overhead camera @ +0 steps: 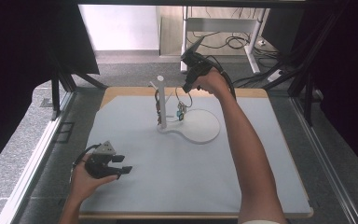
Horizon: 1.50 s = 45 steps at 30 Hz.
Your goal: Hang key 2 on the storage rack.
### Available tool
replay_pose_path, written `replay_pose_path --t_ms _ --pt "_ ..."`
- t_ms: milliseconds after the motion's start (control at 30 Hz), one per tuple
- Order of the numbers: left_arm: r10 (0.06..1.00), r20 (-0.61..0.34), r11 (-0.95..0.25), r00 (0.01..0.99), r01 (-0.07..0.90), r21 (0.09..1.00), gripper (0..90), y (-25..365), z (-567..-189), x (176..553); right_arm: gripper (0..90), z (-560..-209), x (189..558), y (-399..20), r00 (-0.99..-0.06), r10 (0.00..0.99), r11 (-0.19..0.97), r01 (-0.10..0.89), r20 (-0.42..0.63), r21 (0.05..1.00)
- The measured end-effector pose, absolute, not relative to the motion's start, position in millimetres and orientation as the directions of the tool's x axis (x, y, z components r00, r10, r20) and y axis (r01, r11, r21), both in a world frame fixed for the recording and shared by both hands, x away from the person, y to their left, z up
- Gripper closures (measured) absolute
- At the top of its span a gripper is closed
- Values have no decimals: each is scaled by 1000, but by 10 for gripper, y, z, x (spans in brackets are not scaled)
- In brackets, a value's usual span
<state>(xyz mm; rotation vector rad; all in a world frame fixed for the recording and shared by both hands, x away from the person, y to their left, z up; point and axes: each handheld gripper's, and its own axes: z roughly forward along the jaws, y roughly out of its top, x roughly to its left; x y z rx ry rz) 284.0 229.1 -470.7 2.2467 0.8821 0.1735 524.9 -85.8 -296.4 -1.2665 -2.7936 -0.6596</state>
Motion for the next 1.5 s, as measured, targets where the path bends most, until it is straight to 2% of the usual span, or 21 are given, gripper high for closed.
replay_pose_path --t_ms 600,767,1500 --pt "638 -132 -514 759 546 662 425 2303 -4692 2837 881 -3017 5275 -658 -681 715 599 713 158 365" --pt "632 -167 -487 757 556 673 428 2260 -4699 2849 881 -3045 5246 -617 -688 707 603 708 163 368" --pt "636 -149 -512 757 559 652 428 2210 -4732 2868 881 -3313 5178 -497 -704 681 617 701 202 358"
